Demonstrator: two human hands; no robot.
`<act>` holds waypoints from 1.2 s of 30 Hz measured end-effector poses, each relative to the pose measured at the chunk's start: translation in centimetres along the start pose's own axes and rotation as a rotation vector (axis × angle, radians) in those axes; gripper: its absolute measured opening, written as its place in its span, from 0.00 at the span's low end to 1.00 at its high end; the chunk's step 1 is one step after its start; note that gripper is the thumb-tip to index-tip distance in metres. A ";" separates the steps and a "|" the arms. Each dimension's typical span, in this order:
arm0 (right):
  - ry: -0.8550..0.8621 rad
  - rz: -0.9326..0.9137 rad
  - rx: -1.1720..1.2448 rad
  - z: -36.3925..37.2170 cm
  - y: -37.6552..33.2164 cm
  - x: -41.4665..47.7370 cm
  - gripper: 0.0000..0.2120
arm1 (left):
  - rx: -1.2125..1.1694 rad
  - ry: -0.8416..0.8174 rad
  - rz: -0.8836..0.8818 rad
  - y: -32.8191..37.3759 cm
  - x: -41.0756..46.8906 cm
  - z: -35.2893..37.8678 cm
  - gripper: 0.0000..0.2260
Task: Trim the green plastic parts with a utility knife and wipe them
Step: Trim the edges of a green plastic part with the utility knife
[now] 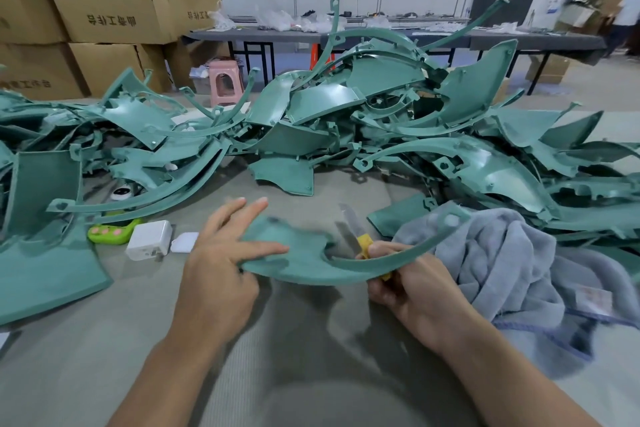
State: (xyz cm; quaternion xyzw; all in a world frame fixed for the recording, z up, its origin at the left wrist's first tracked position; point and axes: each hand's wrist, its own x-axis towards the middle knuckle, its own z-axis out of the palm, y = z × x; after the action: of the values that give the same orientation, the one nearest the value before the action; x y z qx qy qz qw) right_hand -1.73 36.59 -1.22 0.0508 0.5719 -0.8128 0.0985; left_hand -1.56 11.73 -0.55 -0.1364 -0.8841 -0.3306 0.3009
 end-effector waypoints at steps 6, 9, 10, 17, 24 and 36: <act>0.016 -0.004 -0.041 -0.4 -0.2 -0.1 0.15 | -0.317 -0.689 -0.333 -0.6 -0.1 -0.2 0.24; -0.033 -0.035 -0.168 -0.4 -0.1 -0.4 0.15 | -0.227 -0.404 -0.428 -0.9 -0.4 0.6 0.19; -0.029 -0.061 -0.217 -0.3 0.0 -0.4 0.15 | -0.077 -0.335 -0.388 -0.9 -0.5 0.8 0.22; -0.115 -0.392 -1.113 -1.1 -0.3 -0.8 0.13 | 0.231 -0.705 -0.278 -2.5 -1.1 2.2 0.45; 0.047 -0.316 -1.513 0.1 -0.1 -1.0 0.12 | 0.220 -0.698 -0.288 -2.6 -0.9 2.3 0.49; 0.132 -0.337 -1.387 -0.1 0.2 -1.0 0.16 | 0.230 -0.693 -0.284 -2.6 -0.7 2.4 0.44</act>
State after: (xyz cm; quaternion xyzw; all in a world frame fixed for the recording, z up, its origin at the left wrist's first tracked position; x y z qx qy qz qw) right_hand -0.71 36.75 -1.25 -0.0636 0.9616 -0.2616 -0.0535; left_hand -3.20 11.37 -3.74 -0.0816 -0.9746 -0.2021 -0.0512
